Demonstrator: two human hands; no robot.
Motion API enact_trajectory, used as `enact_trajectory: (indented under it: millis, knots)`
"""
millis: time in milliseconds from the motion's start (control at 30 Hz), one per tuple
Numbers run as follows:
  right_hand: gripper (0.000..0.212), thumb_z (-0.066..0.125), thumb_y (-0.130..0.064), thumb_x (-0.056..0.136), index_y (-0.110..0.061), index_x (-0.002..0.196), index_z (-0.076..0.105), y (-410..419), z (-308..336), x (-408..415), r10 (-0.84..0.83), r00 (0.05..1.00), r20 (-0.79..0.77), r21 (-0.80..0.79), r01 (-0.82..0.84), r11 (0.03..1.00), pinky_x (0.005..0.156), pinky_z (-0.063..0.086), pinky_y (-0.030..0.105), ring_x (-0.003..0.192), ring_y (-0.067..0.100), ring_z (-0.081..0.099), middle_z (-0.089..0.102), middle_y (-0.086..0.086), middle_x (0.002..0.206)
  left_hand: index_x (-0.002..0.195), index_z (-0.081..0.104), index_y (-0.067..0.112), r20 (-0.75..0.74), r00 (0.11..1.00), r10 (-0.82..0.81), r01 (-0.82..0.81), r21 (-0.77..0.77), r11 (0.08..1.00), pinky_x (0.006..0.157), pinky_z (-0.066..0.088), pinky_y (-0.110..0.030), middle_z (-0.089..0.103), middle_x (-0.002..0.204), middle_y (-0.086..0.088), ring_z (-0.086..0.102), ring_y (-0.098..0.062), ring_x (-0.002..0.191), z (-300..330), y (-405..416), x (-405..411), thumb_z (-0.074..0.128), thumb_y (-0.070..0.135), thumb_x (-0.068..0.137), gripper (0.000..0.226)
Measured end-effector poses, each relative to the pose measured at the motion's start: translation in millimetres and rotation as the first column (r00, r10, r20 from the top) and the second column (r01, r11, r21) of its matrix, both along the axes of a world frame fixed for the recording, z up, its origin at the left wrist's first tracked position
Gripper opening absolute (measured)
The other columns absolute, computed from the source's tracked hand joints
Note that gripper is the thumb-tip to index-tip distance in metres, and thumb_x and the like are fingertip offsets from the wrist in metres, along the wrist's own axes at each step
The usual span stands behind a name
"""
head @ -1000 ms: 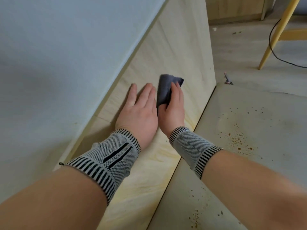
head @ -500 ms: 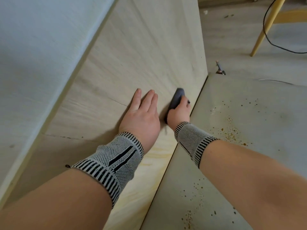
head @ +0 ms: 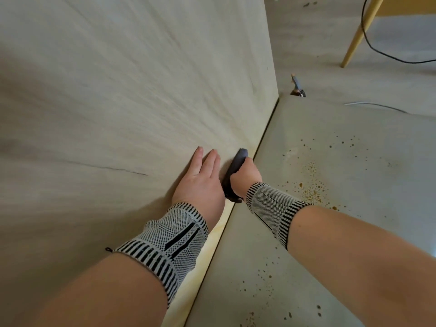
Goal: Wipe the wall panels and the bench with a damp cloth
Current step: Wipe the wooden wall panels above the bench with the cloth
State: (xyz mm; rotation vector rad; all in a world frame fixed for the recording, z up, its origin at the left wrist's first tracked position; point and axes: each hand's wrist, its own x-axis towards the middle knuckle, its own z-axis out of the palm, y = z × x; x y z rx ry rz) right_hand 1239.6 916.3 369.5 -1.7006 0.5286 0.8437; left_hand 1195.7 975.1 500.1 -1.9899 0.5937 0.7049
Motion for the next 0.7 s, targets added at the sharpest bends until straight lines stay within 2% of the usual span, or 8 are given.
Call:
enact_trajectory:
  millis: [167,267,333,400,500,600,667,700]
  knots:
    - [0.069,0.041,0.004,0.090,-0.018,0.152,0.022,-25,-14,39,-0.142,0.935,0.326,0.029,0.141,0.990,0.106,0.038,0.034,0.131,0.027,0.044,0.031,0.001,0.154,0.151,0.035,0.007,-0.057,0.998,-0.022,0.025,0.037,0.999,0.110,-0.017,-0.065,-0.007,0.161,-0.027,-0.013,-0.042,0.148,-23,-4,12,0.025,0.031,0.105,0.052]
    - [0.061,0.040,-0.001,0.094,-0.014,0.151,0.022,-29,-31,61,-0.145,0.963,0.227,-0.013,0.152,0.988,0.100,0.042,0.035,0.130,0.032,0.045,0.038,0.010,0.149,0.152,0.032,0.006,-0.073,0.997,-0.028,0.031,0.046,0.998,0.110,-0.017,-0.064,-0.007,0.161,-0.026,-0.014,-0.042,0.148,-35,-6,16,0.022,0.032,0.105,0.054]
    - [0.047,0.038,-0.007,0.098,-0.004,0.144,0.030,-23,-43,49,0.046,0.994,0.098,-0.078,-0.038,0.996,0.084,0.038,0.029,0.123,0.035,0.050,0.048,0.018,0.137,0.153,0.029,0.006,-0.086,0.996,-0.014,0.017,0.030,0.999,0.111,-0.017,-0.064,-0.007,0.162,-0.025,-0.015,-0.042,0.148,-41,-7,17,0.021,0.032,0.105,0.055]
    - [0.043,0.037,-0.008,0.099,0.000,0.141,0.034,-19,-51,34,0.174,0.984,0.021,-0.092,-0.172,0.981,0.080,0.034,0.029,0.121,0.035,0.051,0.050,0.020,0.134,0.153,0.026,0.006,-0.094,0.995,-0.016,0.018,0.026,0.999,0.111,-0.017,-0.064,-0.007,0.162,-0.025,-0.015,-0.042,0.148,-45,-9,19,0.021,0.033,0.106,0.055]
    - [0.045,0.039,-0.005,0.096,-0.008,0.141,0.037,-22,-35,34,-0.050,0.992,0.119,-0.046,0.056,0.997,0.079,0.037,0.026,0.118,0.031,0.054,0.056,0.015,0.126,0.151,0.034,0.008,-0.106,0.994,-0.024,0.026,0.021,0.999,0.109,-0.019,-0.064,-0.004,0.162,-0.025,-0.013,-0.042,0.148,-49,-8,22,0.023,0.034,0.105,0.054]
    - [0.059,0.043,0.001,0.094,-0.017,0.149,0.033,-23,2,35,-0.352,0.807,0.474,0.236,0.269,0.934,0.105,0.035,0.023,0.133,0.016,0.041,0.045,0.004,0.145,0.147,0.045,0.011,-0.078,0.997,0.001,-0.003,-0.019,1.000,0.103,-0.028,-0.061,0.004,0.162,-0.025,-0.010,-0.040,0.149,-54,-7,25,0.027,0.033,0.104,0.051]
    - [0.060,0.043,0.004,0.091,-0.011,0.149,0.034,-21,9,38,-0.297,0.630,0.718,0.208,0.213,0.955,0.114,0.018,0.015,0.138,0.006,0.028,0.033,0.004,0.154,0.143,0.049,0.012,-0.076,0.997,0.004,-0.006,-0.027,1.000,0.102,-0.029,-0.060,0.007,0.162,-0.025,-0.008,-0.040,0.149,-54,-8,26,0.028,0.033,0.104,0.050]
    - [0.059,0.043,0.005,0.091,-0.009,0.149,0.034,-21,2,41,-0.229,0.601,0.766,0.133,0.199,0.971,0.113,0.013,0.011,0.138,0.005,0.025,0.029,0.006,0.156,0.143,0.050,0.013,-0.083,0.997,-0.001,-0.001,-0.026,1.000,0.104,-0.027,-0.061,0.007,0.162,-0.024,-0.008,-0.040,0.149,-54,-9,27,0.027,0.034,0.104,0.049]
